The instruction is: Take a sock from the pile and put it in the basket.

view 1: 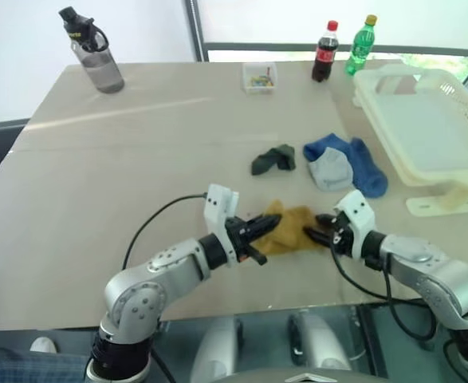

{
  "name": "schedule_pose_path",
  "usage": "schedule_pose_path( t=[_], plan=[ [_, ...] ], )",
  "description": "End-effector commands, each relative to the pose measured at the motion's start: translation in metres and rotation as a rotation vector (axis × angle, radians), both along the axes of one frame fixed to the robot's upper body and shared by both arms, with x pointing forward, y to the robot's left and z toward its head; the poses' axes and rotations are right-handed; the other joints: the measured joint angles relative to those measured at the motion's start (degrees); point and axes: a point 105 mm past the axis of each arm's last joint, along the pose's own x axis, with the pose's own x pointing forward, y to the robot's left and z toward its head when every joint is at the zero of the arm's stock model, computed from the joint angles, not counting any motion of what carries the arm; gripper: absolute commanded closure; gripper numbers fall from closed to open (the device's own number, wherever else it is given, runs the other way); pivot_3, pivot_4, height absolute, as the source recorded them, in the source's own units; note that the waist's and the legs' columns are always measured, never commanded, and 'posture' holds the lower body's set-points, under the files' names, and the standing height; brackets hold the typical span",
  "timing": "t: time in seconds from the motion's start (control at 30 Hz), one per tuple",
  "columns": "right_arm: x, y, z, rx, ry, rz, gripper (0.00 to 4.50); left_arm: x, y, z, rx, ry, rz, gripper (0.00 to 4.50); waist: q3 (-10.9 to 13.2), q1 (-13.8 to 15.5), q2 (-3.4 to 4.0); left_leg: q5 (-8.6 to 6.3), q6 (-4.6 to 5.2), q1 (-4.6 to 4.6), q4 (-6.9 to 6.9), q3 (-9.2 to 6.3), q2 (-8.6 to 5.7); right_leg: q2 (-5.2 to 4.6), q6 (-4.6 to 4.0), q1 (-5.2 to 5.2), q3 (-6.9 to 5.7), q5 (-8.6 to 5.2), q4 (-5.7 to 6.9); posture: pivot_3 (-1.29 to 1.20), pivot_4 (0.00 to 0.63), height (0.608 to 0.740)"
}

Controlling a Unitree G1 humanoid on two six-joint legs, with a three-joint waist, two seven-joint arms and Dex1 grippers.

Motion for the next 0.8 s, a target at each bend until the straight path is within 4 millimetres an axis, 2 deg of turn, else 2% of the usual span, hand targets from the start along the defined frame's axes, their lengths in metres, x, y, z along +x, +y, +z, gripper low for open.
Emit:
schedule_pose_path(
  t=[0.03, 0.07, 0.2, 0.27, 0.37, 0.5, 0.67, 0.8],
  plan=[
    [-0.001, 0.006, 0.002, -0.002, -0.03, 0.03, 2.32, -0.007, -0.004, 0.007, -0.02, -0.023, -0.037, 4.5, 0.0, 0.0, 0.0, 0.0, 0.0, 0.0, 0.0, -0.01, 0.0, 0.0, 0.0, 0.0, -0.01, 0.0, 0.0, 0.0, 0.15, 0.74],
    [0.0, 0.006, 0.0, -0.012, -0.027, 0.028, 2.32, -0.007, -0.004, 0.007, -0.02, -0.022, -0.038, 4.5, 0.0, 0.0, 0.0, 0.0, 0.0, 0.0, 0.0, -0.02, 0.0, 0.0, 0.0, 0.0, -0.01, 0.0, 0.01, 0.0, 0.15, 0.74],
    [-0.005, -0.009, -0.028, -0.141, 0.069, 0.006, 2.32, -0.007, -0.003, 0.006, -0.016, -0.021, -0.036, 4.5, 0.0, 0.0, -0.02, 0.0, 0.0, 0.04, 0.0, 0.0, 0.0, 0.0, 0.0, 0.03, 0.0, 0.0, 0.01, 0.0, 0.15, 0.74],
    [-0.007, -0.01, -0.032, -0.157, 0.086, 0.013, 2.32, -0.008, -0.003, 0.008, -0.029, -0.028, -0.042, 4.5, -0.1, 0.1, -0.06, 0.0, 0.0, 0.05, 0.0, -0.01, 0.0, 0.0, 0.0, 0.05, -0.01, 0.0, 0.01, 0.0, 0.15, 0.74],
    [-0.008, -0.01, -0.032, -0.149, 0.094, 0.011, 2.26, -0.01, -0.003, 0.01, -0.046, -0.042, -0.061, 3.59, -0.1, 0.2, -0.11, 0.0, 0.0, 0.1, 0.0, -0.05, 0.0, -0.01, -0.01, 0.15, -0.05, 0.0, -0.02, 0.0, 0.15, 0.74],
    [-0.006, -0.009, -0.03, -0.136, 0.093, -0.001, 2.26, -0.009, 0.001, 0.004, 0.002, -0.058, -0.05, 1.79, -0.2, 0.2, -0.16, 0.0, 0.0, 0.2, 0.01, -0.06, -0.01, -0.02, -0.02, 0.26, -0.06, -0.01, -0.03, 0.0, 0.15, 0.74],
    [-0.005, -0.011, -0.03, -0.133, 0.094, -0.021, 2.26, -0.015, 0.01, 0.0, -0.002, -0.044, -0.054, 1.79, -0.2, 0.2, -0.17, 0.0, 0.0, 0.42, -0.01, -0.05, -0.01, -0.03, -0.22, 0.51, -0.06, -0.14, -0.07, 0.0, 0.15, 0.74],
    [-0.006, -0.011, -0.032, -0.135, 0.099, -0.021, 2.26, -0.029, 0.022, 0.002, -0.027, -0.009, -0.075, 1.79, -0.2, 0.0, -0.17, -0.01, 0.0, 0.91, -0.12, -0.05, 0.03, -0.05, -0.05, 0.99, -0.08, -0.28, -0.29, 0.0, 0.15, 0.74]
  ],
)
